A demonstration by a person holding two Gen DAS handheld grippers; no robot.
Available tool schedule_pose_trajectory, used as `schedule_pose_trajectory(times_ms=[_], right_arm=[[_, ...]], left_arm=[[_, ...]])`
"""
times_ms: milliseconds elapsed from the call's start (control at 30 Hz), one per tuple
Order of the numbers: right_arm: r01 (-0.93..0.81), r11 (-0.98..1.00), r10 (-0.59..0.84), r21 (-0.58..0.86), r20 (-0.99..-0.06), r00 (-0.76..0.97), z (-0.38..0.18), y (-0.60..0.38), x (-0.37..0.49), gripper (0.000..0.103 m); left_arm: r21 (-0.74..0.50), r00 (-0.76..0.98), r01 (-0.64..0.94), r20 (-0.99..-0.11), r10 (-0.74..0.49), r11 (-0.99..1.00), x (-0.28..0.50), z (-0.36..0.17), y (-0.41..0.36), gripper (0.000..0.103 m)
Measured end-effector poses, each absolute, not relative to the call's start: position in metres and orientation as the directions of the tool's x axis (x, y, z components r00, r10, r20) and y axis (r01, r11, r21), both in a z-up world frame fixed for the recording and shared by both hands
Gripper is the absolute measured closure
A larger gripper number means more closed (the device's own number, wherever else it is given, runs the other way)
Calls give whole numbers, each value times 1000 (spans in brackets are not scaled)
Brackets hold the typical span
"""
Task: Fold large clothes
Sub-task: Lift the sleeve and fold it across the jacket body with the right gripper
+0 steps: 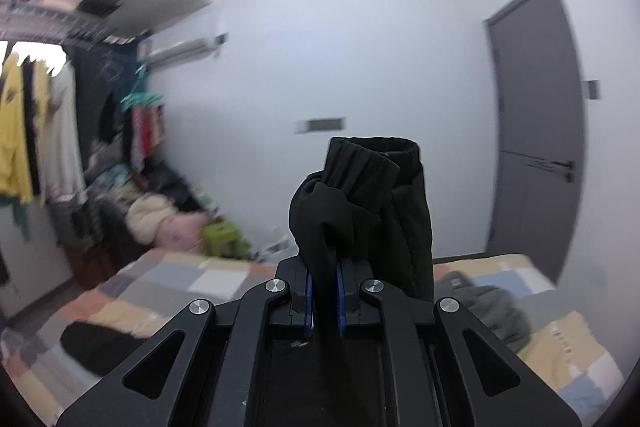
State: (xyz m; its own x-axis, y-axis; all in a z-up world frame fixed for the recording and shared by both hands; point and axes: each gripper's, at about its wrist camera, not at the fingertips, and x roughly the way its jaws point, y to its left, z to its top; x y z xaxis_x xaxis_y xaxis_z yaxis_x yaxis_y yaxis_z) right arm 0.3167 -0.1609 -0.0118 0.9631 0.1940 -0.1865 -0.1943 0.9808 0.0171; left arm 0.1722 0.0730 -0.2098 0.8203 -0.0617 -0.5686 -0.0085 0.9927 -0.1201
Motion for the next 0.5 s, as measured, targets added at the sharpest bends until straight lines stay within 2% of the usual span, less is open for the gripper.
schedule_pose_trajectory(times_ms=[133, 333, 500], right_arm=[[-285, 958, 272, -17, -248, 930, -40, -100, 326, 94], [-397, 917, 349, -45, -390, 852, -110, -19, 348, 94], [-467, 884, 386, -24, -527, 757, -189, 25, 357, 94]], left_arm=[[-144, 826, -15, -559, -69, 989, 174, -209, 87, 0], [-131, 831, -28, -555, -50, 991, 176, -213, 100, 0], [-208, 831, -107, -556, -27, 972, 181, -218, 131, 0]])
